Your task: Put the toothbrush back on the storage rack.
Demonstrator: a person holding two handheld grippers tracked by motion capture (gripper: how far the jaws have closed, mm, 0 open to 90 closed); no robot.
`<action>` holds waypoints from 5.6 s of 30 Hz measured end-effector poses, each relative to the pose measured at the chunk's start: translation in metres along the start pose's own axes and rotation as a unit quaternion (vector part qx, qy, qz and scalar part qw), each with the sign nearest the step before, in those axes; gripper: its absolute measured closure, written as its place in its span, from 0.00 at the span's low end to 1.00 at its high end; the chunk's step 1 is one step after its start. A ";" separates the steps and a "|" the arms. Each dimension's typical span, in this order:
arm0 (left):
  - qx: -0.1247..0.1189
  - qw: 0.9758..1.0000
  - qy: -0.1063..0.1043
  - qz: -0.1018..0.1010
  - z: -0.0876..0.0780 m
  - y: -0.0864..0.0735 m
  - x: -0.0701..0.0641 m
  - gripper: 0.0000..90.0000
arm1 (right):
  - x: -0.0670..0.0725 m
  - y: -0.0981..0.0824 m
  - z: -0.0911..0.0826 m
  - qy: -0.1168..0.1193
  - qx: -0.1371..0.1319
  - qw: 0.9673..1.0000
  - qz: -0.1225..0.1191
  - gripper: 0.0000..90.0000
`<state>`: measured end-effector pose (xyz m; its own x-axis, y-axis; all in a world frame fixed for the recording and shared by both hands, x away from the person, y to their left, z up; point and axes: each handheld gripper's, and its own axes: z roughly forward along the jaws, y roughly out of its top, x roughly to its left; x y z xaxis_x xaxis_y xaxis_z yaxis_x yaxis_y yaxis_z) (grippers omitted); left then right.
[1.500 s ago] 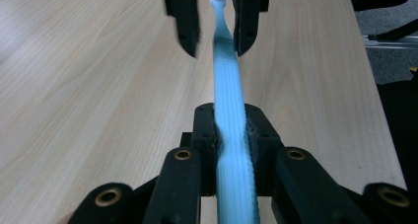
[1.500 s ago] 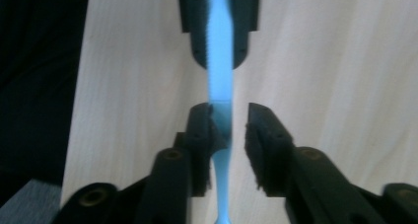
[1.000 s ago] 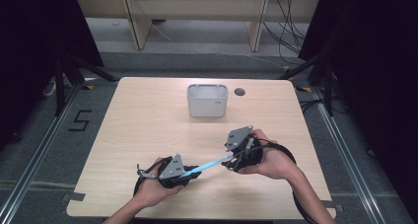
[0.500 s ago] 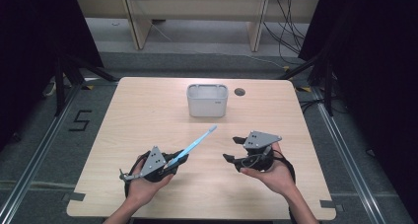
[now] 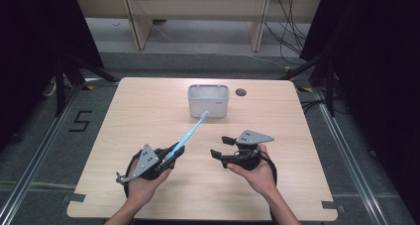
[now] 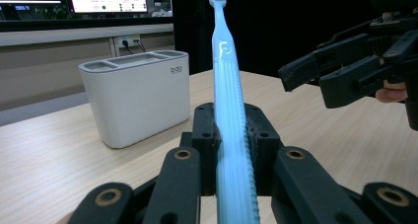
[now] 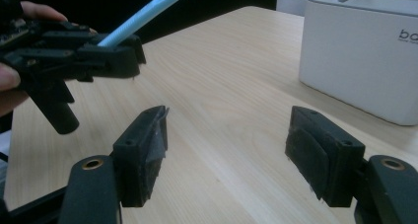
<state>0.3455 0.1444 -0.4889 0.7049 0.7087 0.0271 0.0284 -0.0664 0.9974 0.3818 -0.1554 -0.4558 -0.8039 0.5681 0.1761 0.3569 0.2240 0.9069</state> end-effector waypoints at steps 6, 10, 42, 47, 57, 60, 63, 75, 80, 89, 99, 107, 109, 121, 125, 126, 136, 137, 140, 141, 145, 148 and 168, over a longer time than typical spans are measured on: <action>0.003 1.000 -0.005 -0.001 0.003 -0.001 -0.003 0.86 | 0.001 0.007 0.007 0.008 -0.013 1.000 0.012 0.36; 0.003 1.000 -0.005 -0.001 0.004 -0.001 -0.003 0.86 | 0.003 0.014 0.009 0.012 -0.022 0.999 0.020 0.36; 0.002 1.000 -0.009 0.006 0.007 0.001 -0.007 0.86 | 0.007 0.041 0.032 0.043 -0.047 0.996 0.055 0.35; 0.002 1.000 -0.009 0.007 0.007 0.002 -0.007 0.86 | 0.009 0.045 0.035 0.046 -0.047 0.996 0.061 0.35; 0.002 1.000 -0.010 0.003 0.007 0.001 -0.009 0.86 | 0.010 0.047 0.038 0.045 -0.055 0.994 0.078 0.47; 0.002 1.000 -0.009 0.004 0.008 0.002 -0.009 0.86 | 0.007 0.048 0.037 0.047 -0.067 0.994 0.074 0.51; -0.008 1.000 -0.014 0.003 0.010 0.001 -0.009 0.86 | 0.006 0.048 0.036 0.050 -0.065 0.993 0.085 0.54; 0.033 0.999 -0.019 -0.001 0.015 -0.005 -0.012 0.85 | 0.003 0.048 0.032 0.076 -0.082 0.987 0.113 0.87; 0.073 0.996 -0.040 -0.001 0.021 -0.009 -0.018 0.71 | 0.007 0.053 0.028 0.080 -0.082 0.988 0.105 0.96; 0.062 0.997 -0.038 0.004 0.015 0.009 -0.016 0.60 | 0.016 0.065 0.022 0.004 -0.045 0.999 0.005 0.96; 0.068 0.997 -0.039 0.011 0.019 0.017 -0.017 0.59 | 0.019 0.063 0.023 -0.013 -0.035 0.999 -0.008 0.96; 0.071 0.997 -0.038 0.014 0.021 0.019 -0.017 0.59 | 0.018 0.063 0.019 -0.025 -0.038 0.999 -0.002 0.96; 0.072 0.997 -0.036 0.015 0.020 0.019 -0.016 0.59 | 0.016 0.063 0.019 -0.028 -0.039 0.999 -0.009 0.96; 0.079 0.997 -0.016 0.014 0.005 0.011 -0.005 0.54 | 0.005 0.067 0.007 -0.056 -0.053 0.997 -0.002 0.96; 0.081 0.997 -0.005 0.014 -0.001 0.008 0.001 0.53 | 0.001 0.068 0.003 -0.064 -0.054 0.996 0.002 0.96; 0.082 0.996 -0.002 0.016 -0.003 0.007 0.002 0.53 | 0.000 0.068 0.003 -0.064 -0.058 0.996 0.000 0.96; 0.081 0.996 0.031 0.010 -0.019 -0.010 0.017 0.52 | -0.007 0.069 -0.002 -0.081 -0.069 0.994 -0.003 0.96; 0.082 0.996 0.034 0.011 -0.020 -0.011 0.019 0.52 | -0.007 0.069 -0.002 -0.081 -0.069 0.994 0.001 0.96; 0.091 0.995 0.045 0.018 -0.024 -0.014 0.022 0.51 | -0.009 0.070 -0.005 -0.089 -0.070 0.994 0.001 0.96; 0.091 0.995 0.047 0.016 -0.025 -0.015 0.023 0.51 | -0.009 0.070 -0.006 -0.088 -0.068 0.994 0.008 0.96; 0.086 0.995 0.059 0.010 -0.028 -0.020 0.026 0.51 | -0.012 0.072 -0.009 -0.101 -0.078 0.992 -0.002 0.96; 0.078 0.995 0.067 0.006 -0.029 -0.023 0.027 0.52 | -0.014 0.074 -0.012 -0.100 -0.079 0.992 0.005 0.96; 0.064 0.995 0.077 -0.004 -0.030 -0.037 0.028 0.49 | -0.025 0.083 -0.025 -0.126 -0.092 0.988 -0.002 0.96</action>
<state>0.3430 0.1878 -0.5226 0.5873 0.8084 0.0393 0.1311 -0.1429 0.9810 0.4195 -0.1710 -0.3747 -0.6532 0.7515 0.0925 0.2425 0.0919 0.9658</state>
